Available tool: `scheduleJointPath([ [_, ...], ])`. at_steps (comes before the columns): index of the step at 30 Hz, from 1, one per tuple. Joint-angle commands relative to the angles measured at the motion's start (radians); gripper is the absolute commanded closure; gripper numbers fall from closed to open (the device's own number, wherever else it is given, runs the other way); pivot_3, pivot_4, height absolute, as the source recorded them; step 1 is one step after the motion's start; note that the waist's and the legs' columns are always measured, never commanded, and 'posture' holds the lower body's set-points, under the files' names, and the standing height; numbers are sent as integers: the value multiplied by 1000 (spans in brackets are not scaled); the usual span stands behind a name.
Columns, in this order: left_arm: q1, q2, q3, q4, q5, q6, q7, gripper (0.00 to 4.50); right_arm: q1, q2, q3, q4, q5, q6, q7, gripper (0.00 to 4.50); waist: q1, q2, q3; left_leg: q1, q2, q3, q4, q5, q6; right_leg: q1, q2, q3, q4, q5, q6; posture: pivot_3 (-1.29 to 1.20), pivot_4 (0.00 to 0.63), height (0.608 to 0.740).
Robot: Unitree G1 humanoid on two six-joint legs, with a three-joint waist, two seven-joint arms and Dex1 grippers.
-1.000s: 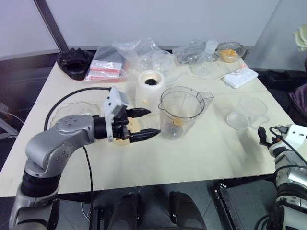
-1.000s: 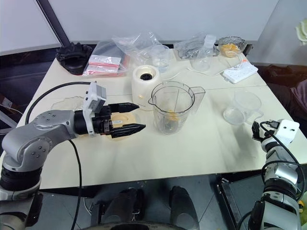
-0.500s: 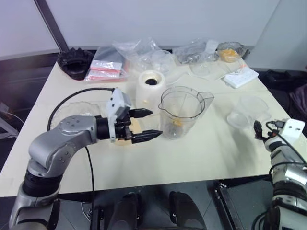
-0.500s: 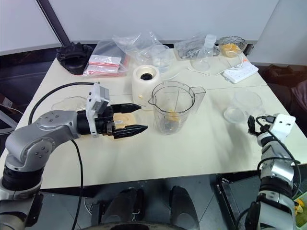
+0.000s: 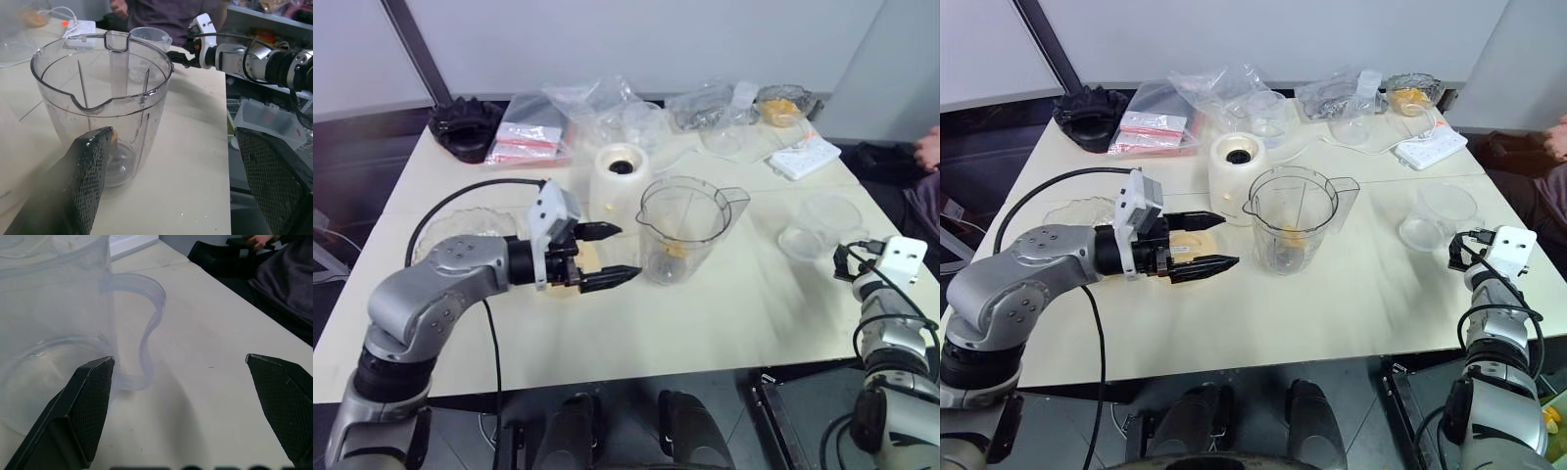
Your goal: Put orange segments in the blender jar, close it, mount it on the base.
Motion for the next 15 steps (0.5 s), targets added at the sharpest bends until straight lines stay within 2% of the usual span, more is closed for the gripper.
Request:
scheduleJointPath([
  [1,-16,9,22,-34,-15,-9,3,378,-49,-36,14,63,-25,-74,-23,0,-1,0,0,0,0,0,0,0,0,0,0,0,0,0,0,0,150,740],
  [15,-11,46,28,-53,-29,3,14,378,-175,-49,32,225,-46,-160,-80,0,-2,-2,2,0,-2,0,-1,0,0,0,0,0,0,0,0,0,150,740],
])
